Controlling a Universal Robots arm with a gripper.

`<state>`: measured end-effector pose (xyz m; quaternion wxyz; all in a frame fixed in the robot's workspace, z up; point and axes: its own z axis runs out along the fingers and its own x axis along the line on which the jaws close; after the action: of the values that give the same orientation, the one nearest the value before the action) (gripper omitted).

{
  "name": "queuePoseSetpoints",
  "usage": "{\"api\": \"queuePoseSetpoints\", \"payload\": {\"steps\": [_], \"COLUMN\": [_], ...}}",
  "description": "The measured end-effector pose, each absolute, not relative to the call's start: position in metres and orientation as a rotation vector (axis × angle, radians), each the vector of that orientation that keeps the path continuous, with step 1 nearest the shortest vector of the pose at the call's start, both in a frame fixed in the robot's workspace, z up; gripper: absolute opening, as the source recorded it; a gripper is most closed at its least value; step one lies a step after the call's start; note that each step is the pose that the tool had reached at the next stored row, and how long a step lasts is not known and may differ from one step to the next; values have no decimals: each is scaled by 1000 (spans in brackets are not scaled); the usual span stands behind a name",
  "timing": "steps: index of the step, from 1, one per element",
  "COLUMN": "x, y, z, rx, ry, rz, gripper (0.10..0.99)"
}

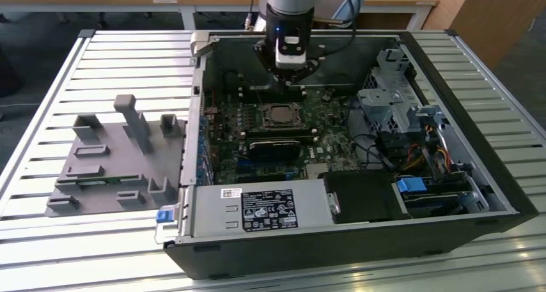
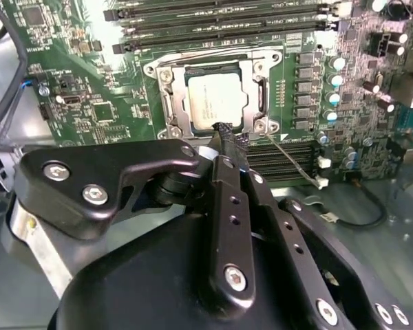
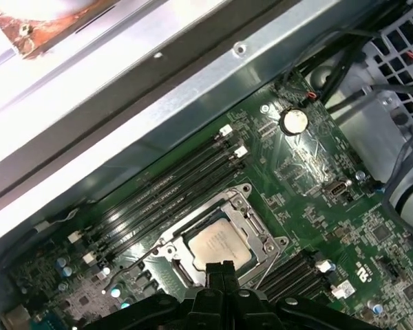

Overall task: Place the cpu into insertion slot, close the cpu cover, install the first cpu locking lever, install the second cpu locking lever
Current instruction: 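Install the first cpu locking lever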

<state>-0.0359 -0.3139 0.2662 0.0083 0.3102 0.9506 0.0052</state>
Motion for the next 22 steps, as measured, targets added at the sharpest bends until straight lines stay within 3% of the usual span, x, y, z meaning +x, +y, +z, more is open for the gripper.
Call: {"api": "queuePoseSetpoints", "payload": {"steps": [22], "x": [-36], "y": [-314], "z": [265], "rx": [497], "ry": [3087], "rz": [20], "gripper": [106]}}
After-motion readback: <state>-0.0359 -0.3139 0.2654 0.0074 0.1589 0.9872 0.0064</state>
